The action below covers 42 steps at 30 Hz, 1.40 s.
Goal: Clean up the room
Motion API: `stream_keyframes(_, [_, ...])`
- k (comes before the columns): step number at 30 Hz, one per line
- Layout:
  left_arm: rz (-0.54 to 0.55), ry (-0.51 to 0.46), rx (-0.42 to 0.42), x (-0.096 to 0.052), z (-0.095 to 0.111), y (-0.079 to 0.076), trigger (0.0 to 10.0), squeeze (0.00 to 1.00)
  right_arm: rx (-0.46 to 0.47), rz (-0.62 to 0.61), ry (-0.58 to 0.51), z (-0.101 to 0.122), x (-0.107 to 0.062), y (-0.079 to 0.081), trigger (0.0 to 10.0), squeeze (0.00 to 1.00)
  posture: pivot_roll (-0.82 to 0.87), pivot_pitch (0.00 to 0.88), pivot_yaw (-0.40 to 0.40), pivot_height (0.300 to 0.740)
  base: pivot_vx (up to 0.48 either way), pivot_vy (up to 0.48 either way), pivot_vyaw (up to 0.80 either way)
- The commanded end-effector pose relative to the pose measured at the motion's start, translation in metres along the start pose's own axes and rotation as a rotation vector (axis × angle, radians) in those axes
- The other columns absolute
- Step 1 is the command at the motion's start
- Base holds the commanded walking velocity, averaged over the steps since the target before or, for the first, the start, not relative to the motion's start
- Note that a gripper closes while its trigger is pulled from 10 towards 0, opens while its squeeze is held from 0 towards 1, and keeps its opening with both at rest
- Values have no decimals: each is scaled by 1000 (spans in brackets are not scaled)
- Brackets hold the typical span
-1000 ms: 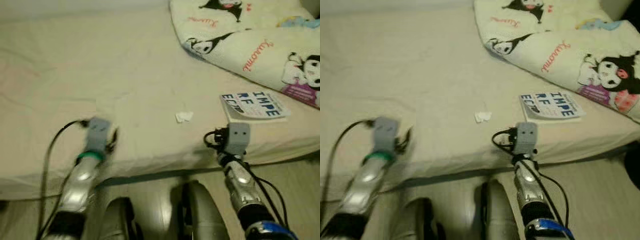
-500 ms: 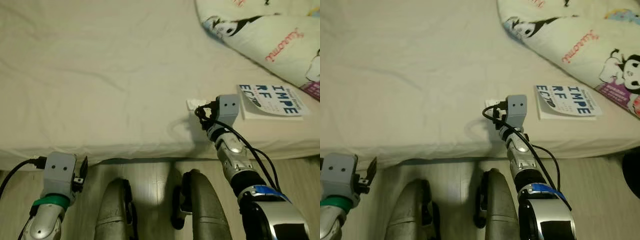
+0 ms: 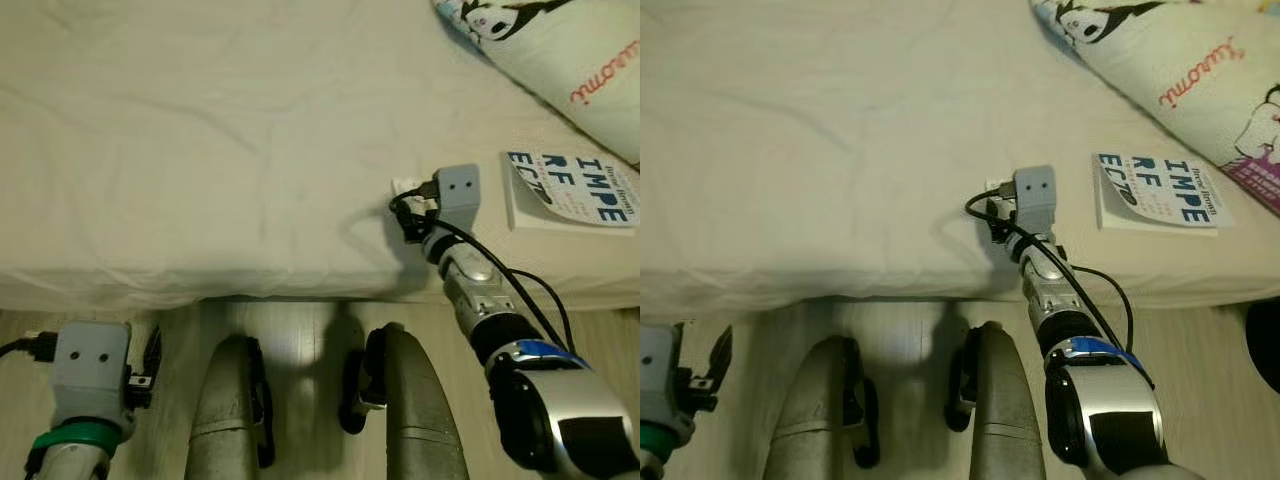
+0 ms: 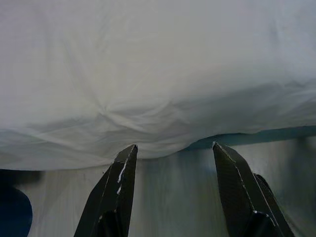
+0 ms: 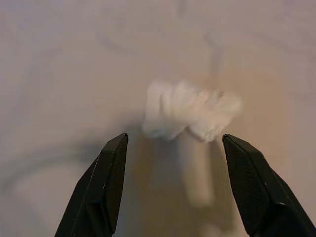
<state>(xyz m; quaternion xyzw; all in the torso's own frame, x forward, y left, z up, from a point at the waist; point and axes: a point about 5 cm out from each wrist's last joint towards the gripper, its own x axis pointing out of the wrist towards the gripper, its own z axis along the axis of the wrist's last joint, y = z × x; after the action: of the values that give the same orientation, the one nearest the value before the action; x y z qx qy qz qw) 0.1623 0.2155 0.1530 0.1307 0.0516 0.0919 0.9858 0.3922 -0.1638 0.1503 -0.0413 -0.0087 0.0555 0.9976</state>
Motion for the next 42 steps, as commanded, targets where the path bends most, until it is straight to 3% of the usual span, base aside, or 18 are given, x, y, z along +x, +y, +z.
stream_keyframes(1, [11,63,2,-9,-6,5,10000,0,-7,-16,67,-17,-6,-6,10000,0,324,595,-1,630,0,0,0])
stream_keyframes(7, [29,76,11,-17,-2,11,10000,0,-5,-33,62,-14,-6,-10,10000,0,342,620,12,630,0,0,0])
stream_keyframes(15, [36,115,24,-29,3,15,10000,0,-89,-56,44,-4,-2,-15,9647,0,361,647,28,630,0,0,0])
stream_keyframes(16, [38,120,25,-30,4,16,10000,0,-91,-57,44,-4,-2,-16,8392,0,362,647,29,630,0,0,0])
stream_keyframes(19, [39,122,26,-31,4,16,10000,0,-89,-56,45,-4,-2,-16,7961,0,364,648,30,630,0,0,0])
stream_keyframes(20, [43,125,30,-33,6,18,10000,0,-85,-46,43,-2,-1,-14,6706,0,375,651,34,630,0,0,0])
stream_keyframes(21, [45,126,32,-34,7,19,10000,0,-83,-37,41,-1,0,-13,4196,0,380,652,37,630,0,0,0])
stream_keyframes(24, [46,128,32,-34,7,20,10000,0,-81,-31,39,0,1,-12,3765,0,381,652,38,630,0,0,0])
stream_keyframes(25, [47,130,34,-35,8,20,10000,0,-86,-26,38,1,1,-11,0,0,388,656,39,630,0,0,0])
stream_keyframes(42, [57,157,30,-40,10,20,10000,0,-178,-24,11,10,5,-10,0,0,386,660,38,630,0,0,0])
